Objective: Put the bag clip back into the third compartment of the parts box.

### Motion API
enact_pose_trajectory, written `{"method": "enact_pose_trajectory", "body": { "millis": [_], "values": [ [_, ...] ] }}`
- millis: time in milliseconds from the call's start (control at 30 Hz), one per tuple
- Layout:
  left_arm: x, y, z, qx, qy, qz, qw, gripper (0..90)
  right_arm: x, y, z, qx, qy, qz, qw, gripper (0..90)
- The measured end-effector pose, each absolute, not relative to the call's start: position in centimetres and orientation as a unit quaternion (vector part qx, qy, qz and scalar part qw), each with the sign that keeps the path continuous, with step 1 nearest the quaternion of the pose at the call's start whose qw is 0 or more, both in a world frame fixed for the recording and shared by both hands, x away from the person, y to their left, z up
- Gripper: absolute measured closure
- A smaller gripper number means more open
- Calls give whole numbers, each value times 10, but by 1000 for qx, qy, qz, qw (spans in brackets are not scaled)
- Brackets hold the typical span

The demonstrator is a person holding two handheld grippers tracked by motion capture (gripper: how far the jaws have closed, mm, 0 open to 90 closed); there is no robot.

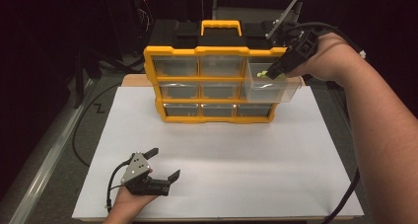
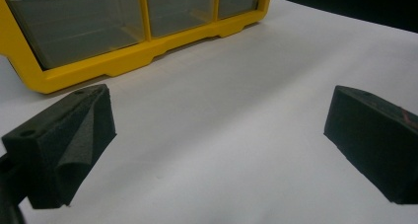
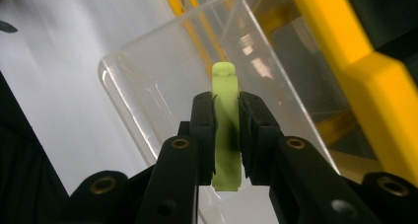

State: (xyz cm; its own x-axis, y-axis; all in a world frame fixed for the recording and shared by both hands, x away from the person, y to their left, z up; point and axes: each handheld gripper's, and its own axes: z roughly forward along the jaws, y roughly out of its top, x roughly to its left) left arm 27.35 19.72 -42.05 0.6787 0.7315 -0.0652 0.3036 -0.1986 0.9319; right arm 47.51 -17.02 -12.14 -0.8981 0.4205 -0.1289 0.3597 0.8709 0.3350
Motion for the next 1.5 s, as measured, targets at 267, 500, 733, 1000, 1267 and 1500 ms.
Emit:
{"method": "enact_pose_trajectory", "body": {
  "millis": [267, 500, 733, 1000, 1267, 1500],
  "values": [
    [274, 197, -420, 749, 344, 200, 530, 3, 477, -171, -123, 205, 961, 160, 94, 779],
    [274, 199, -420, 746, 347, 200, 532, 3, 467, -176, -103, 217, 952, 187, 105, 455],
    [278, 201, -421, 743, 353, 202, 531, 3, 438, -189, -96, 227, 949, 191, 111, 454],
    [278, 205, -419, 735, 359, 216, 534, 4, 405, -208, -91, 238, 946, 187, 119, 430],
    [278, 206, -419, 734, 361, 217, 533, 4, 386, -225, -104, 255, 944, 178, 112, 353],
    [278, 206, -419, 734, 363, 217, 532, 4, 377, -232, -135, 257, 947, 166, 97, 292]
  ]
}}
